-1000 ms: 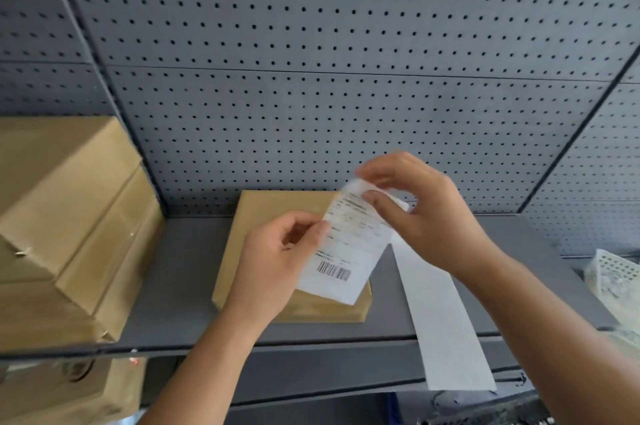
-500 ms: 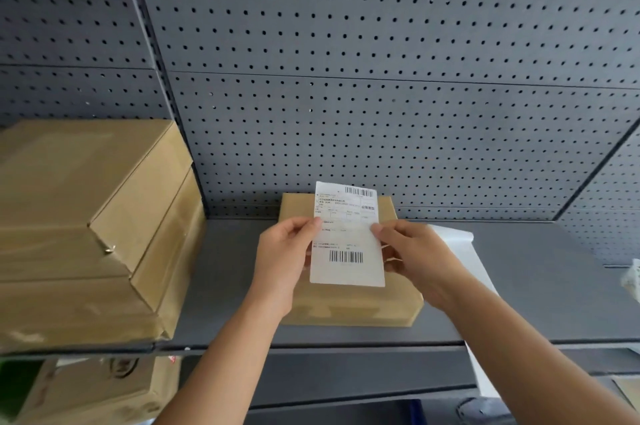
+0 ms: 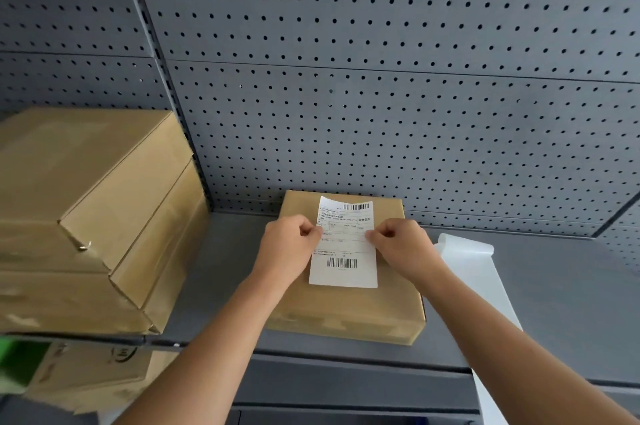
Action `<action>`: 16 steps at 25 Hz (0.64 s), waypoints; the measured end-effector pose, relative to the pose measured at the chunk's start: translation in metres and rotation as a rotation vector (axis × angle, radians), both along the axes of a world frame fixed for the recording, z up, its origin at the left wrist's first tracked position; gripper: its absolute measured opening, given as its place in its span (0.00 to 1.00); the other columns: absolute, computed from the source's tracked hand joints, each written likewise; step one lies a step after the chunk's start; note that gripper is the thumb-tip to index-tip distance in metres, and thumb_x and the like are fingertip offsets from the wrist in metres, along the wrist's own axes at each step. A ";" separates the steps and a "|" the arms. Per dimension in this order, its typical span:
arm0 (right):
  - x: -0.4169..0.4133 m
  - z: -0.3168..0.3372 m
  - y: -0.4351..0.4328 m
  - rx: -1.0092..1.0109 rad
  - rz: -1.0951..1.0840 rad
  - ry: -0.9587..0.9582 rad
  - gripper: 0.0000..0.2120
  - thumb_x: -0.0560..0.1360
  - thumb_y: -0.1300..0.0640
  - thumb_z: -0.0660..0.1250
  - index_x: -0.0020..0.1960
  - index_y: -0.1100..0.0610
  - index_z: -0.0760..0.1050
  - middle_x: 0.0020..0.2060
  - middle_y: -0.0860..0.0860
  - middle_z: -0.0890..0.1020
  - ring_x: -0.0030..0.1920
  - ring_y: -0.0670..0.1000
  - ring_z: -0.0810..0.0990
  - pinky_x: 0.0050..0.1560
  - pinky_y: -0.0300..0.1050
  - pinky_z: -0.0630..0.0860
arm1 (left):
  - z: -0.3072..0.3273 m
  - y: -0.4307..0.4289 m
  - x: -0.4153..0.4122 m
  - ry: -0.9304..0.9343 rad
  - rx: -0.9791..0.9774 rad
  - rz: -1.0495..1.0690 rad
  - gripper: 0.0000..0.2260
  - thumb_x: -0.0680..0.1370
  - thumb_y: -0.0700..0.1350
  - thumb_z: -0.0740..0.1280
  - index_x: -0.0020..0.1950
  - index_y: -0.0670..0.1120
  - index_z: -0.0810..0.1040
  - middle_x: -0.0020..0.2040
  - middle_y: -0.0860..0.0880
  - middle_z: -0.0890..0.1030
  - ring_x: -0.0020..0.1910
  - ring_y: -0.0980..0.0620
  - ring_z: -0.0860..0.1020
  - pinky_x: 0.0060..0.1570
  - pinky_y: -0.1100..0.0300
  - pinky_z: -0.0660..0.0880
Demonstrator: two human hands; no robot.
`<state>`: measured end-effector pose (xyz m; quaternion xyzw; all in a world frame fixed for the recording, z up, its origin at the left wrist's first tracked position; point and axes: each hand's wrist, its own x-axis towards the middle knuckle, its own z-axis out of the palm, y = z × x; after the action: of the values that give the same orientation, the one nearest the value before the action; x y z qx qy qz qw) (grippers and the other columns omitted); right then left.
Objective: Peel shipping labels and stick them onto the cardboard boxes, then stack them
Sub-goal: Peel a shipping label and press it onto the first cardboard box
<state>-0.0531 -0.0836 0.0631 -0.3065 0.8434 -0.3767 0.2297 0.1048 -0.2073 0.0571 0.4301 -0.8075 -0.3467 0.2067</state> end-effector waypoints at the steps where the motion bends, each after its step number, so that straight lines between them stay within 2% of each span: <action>1: -0.001 -0.001 -0.001 0.022 0.014 0.029 0.11 0.78 0.53 0.67 0.43 0.59 0.80 0.37 0.51 0.83 0.34 0.49 0.77 0.36 0.43 0.73 | -0.001 -0.001 -0.002 -0.025 -0.002 -0.004 0.11 0.80 0.49 0.69 0.42 0.43 0.82 0.38 0.51 0.84 0.39 0.50 0.83 0.34 0.60 0.77; 3: -0.002 -0.004 -0.003 0.067 0.037 0.091 0.11 0.77 0.53 0.67 0.43 0.60 0.79 0.38 0.53 0.84 0.34 0.49 0.77 0.37 0.44 0.74 | -0.005 -0.002 -0.004 -0.078 -0.007 -0.015 0.12 0.79 0.48 0.69 0.41 0.41 0.81 0.38 0.47 0.84 0.39 0.45 0.83 0.35 0.52 0.79; 5: -0.002 -0.006 -0.005 0.090 0.043 0.123 0.10 0.77 0.52 0.67 0.43 0.59 0.79 0.39 0.54 0.85 0.37 0.53 0.80 0.40 0.48 0.78 | -0.007 -0.003 -0.006 -0.126 -0.044 -0.023 0.12 0.79 0.48 0.69 0.40 0.41 0.80 0.37 0.45 0.84 0.36 0.42 0.81 0.35 0.50 0.79; 7: -0.002 -0.008 -0.006 0.117 0.054 0.143 0.10 0.76 0.52 0.67 0.43 0.59 0.79 0.39 0.54 0.85 0.41 0.56 0.83 0.44 0.51 0.81 | -0.008 -0.003 -0.008 -0.170 -0.087 -0.027 0.12 0.78 0.47 0.69 0.40 0.39 0.79 0.38 0.43 0.84 0.31 0.44 0.75 0.33 0.49 0.77; 9: -0.001 -0.010 -0.007 0.155 0.073 0.172 0.09 0.76 0.52 0.67 0.43 0.58 0.78 0.39 0.53 0.85 0.43 0.57 0.83 0.43 0.51 0.81 | -0.007 -0.003 -0.011 -0.217 -0.115 -0.042 0.13 0.79 0.46 0.68 0.42 0.37 0.79 0.39 0.41 0.84 0.30 0.48 0.72 0.31 0.52 0.74; 12: 0.001 -0.010 -0.009 0.195 0.098 0.229 0.07 0.74 0.53 0.66 0.39 0.55 0.75 0.37 0.52 0.84 0.41 0.56 0.83 0.40 0.48 0.79 | -0.002 -0.002 -0.012 -0.300 -0.145 -0.067 0.11 0.79 0.47 0.68 0.44 0.39 0.79 0.40 0.43 0.83 0.34 0.45 0.78 0.35 0.52 0.76; 16: 0.001 -0.015 -0.012 0.224 0.107 0.294 0.08 0.73 0.54 0.66 0.37 0.55 0.72 0.37 0.54 0.83 0.40 0.57 0.82 0.38 0.48 0.79 | -0.004 -0.004 -0.012 -0.317 -0.163 -0.071 0.11 0.80 0.47 0.68 0.45 0.40 0.78 0.40 0.45 0.82 0.35 0.45 0.79 0.37 0.51 0.78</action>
<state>-0.0520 -0.0955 0.0485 -0.3752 0.8871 -0.2187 0.1567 0.0927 -0.2111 0.0533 0.4324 -0.8701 -0.2152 0.0983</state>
